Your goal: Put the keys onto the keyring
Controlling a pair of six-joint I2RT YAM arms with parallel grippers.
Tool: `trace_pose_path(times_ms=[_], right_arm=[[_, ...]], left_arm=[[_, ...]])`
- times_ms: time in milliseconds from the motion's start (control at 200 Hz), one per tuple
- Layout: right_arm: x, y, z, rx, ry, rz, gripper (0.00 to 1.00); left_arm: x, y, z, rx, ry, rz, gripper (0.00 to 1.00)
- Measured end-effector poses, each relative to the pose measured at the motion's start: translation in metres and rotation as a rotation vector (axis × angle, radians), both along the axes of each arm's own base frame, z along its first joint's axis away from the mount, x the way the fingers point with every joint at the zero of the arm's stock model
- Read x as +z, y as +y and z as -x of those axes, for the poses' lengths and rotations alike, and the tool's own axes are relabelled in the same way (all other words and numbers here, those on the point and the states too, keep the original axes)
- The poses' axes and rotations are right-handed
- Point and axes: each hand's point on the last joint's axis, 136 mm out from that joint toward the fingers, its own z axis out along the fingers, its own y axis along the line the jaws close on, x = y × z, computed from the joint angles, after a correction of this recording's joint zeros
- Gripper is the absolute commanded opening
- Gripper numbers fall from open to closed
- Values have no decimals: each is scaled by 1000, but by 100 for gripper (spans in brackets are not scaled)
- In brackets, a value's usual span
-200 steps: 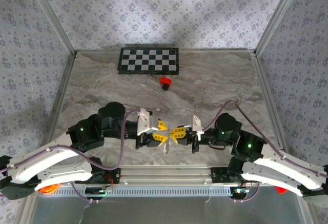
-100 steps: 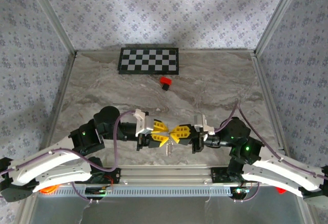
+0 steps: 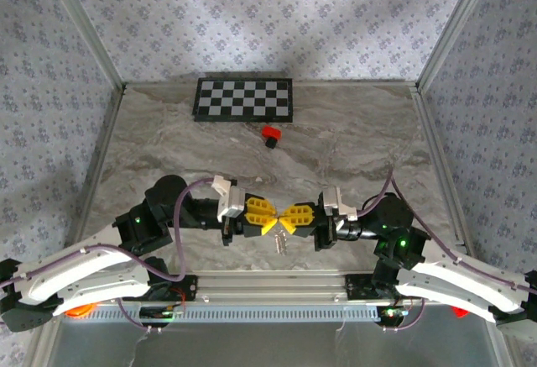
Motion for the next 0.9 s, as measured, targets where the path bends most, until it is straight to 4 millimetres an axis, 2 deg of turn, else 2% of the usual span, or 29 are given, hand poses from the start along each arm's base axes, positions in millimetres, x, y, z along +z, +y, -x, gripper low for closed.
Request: trace_pose_path(times_ms=[180, 480, 765, 899], right_arm=[[1, 0, 0, 1, 3, -4, 0], [-6, 1, -1, 0, 11, 8, 0], [-4, 0, -2, -5, 8, 3, 0], [-4, 0, -3, -7, 6, -2, 0]], left_arm=[[3, 0, 0, 0, -5, 13, 14], [6, -1, -1, 0, -7, 25, 14], [2, -5, -3, 4, -3, 15, 15], [4, -5, -3, 5, -4, 20, 8]])
